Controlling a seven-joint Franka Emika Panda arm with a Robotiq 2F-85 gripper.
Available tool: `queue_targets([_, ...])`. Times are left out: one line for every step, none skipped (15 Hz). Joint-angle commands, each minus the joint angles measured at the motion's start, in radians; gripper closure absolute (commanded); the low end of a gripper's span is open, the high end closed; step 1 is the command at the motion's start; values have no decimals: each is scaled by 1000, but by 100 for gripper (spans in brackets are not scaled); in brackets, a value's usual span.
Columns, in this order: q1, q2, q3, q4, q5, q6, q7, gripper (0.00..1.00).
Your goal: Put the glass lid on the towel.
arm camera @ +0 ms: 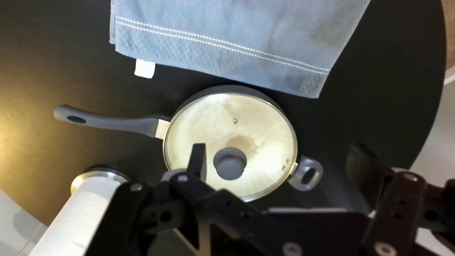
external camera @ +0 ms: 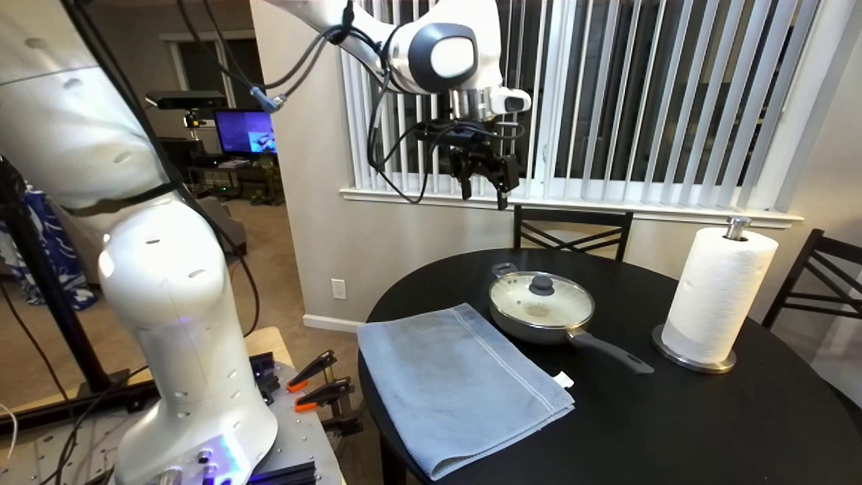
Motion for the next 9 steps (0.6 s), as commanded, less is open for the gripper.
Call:
queue_targets([-25, 146, 13, 85, -18, -28, 37, 0])
queue_targets([-22, 89, 12, 36, -2, -4, 9, 0])
queue_targets([-24, 117, 12, 48, -3, -3, 9, 0])
queue_targets([-24, 126, 12, 51, -3, -3, 9, 0])
queue_targets([-24, 124, 12, 51, -3, -3, 9, 0])
queue_targets([-24, 118, 13, 51, -3, -3, 9, 0])
queue_targets([-24, 112, 13, 51, -3, -3, 9, 0])
queue_targets([-24, 109, 13, 51, -3, -3, 9, 0])
queue_targets([-24, 107, 13, 51, -3, -3, 9, 0])
